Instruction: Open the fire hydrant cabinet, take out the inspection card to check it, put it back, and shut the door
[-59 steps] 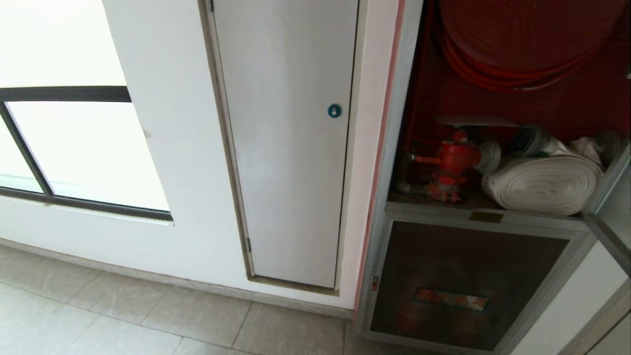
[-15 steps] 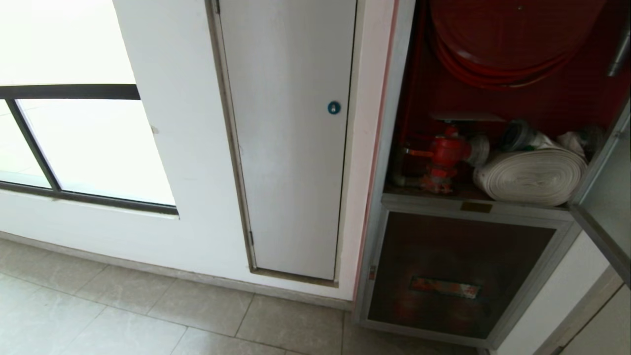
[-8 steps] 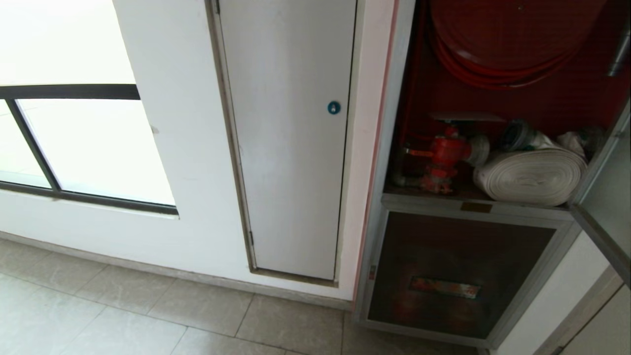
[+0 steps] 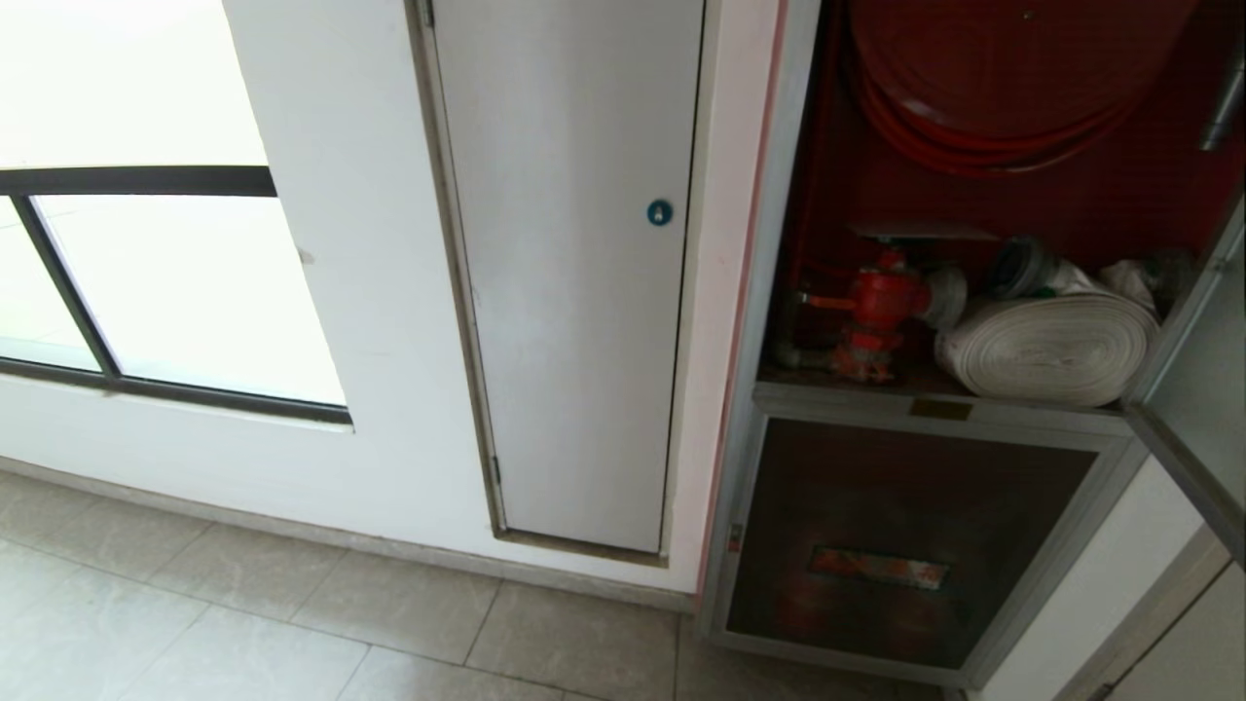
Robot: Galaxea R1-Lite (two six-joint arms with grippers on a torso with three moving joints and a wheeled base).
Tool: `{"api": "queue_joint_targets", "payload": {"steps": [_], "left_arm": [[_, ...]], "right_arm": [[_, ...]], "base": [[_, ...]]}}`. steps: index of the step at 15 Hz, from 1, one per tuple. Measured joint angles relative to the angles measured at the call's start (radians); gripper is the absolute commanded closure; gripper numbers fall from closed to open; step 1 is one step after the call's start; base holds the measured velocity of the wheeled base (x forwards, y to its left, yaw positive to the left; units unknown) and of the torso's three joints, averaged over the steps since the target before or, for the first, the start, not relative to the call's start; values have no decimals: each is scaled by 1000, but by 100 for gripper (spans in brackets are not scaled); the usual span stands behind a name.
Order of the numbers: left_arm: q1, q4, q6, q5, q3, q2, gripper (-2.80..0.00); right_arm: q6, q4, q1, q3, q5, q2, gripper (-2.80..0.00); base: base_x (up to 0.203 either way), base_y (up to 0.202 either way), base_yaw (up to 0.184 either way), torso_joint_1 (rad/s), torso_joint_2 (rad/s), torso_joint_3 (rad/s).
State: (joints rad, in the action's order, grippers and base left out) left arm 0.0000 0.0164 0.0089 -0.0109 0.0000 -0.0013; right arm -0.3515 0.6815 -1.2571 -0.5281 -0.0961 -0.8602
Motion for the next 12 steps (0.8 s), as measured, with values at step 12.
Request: {"api": "queue_joint_targets", "payload": {"steps": [12], "left_arm": [[0, 0, 0, 0, 0, 0, 0]], "right_arm": [[-4, 6, -56, -60, 63, -140, 0]], "base": [[0, 0, 0, 0, 0, 0]]}}
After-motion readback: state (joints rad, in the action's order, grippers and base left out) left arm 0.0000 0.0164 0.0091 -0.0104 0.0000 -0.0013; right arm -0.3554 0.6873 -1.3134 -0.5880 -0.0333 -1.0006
